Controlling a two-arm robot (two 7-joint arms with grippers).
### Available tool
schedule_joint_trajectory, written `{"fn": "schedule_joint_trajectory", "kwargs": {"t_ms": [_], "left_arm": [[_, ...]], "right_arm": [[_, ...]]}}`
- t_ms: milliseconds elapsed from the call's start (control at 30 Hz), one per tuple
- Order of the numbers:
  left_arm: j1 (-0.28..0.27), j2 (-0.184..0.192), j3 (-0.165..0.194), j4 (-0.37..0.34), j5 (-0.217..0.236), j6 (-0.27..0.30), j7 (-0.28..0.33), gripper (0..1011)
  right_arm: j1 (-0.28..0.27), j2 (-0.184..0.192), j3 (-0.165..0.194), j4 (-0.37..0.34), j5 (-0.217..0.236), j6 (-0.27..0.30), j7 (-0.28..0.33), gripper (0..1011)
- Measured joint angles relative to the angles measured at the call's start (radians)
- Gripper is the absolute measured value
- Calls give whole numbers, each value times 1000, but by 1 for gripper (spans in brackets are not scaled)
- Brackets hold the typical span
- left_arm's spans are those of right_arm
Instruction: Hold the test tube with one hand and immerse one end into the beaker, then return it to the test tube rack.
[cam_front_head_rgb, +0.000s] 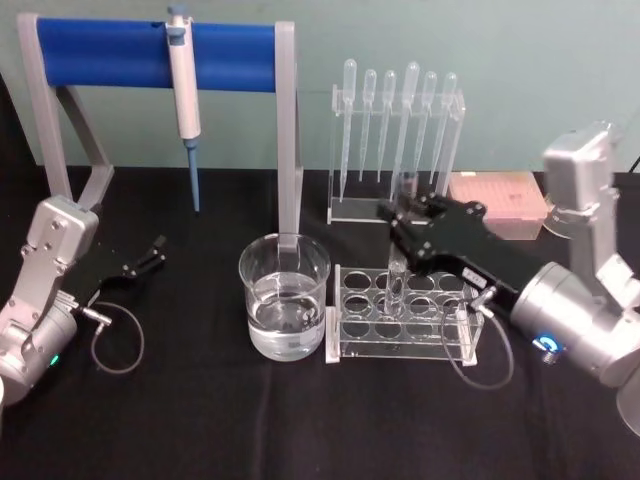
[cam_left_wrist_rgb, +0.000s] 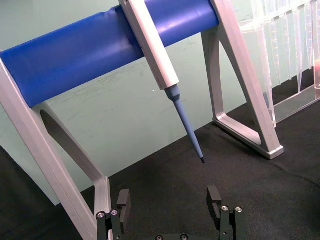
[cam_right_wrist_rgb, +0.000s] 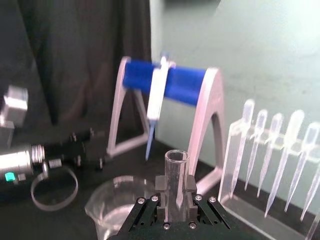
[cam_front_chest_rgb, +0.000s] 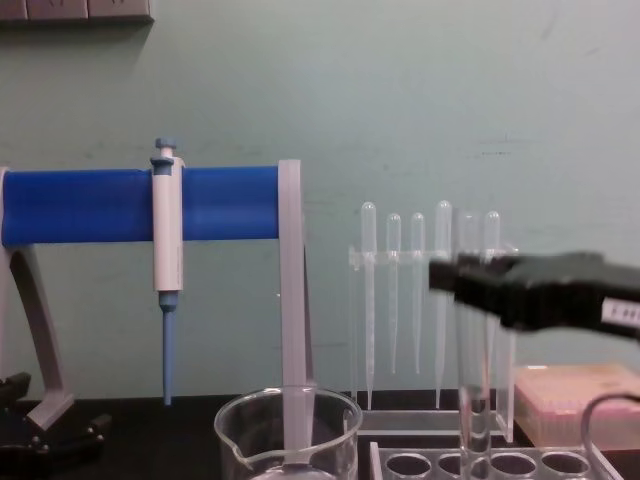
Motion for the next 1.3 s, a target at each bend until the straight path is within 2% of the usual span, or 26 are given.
{"fn": "schedule_joint_trajectory", "kwargs": {"t_ms": [67, 233, 1300], "left_arm": [[0, 0, 0, 0, 0, 0, 0, 1000], [0, 0, 0, 0, 0, 0, 0, 1000], [0, 0, 0, 0, 0, 0, 0, 1000]], "right_arm": [[-14, -1, 17, -28, 24, -1, -10, 225], [-23, 4, 29, -63, 42, 6, -28, 225], [-22, 2, 27, -54, 41, 3, -25, 225]]}}
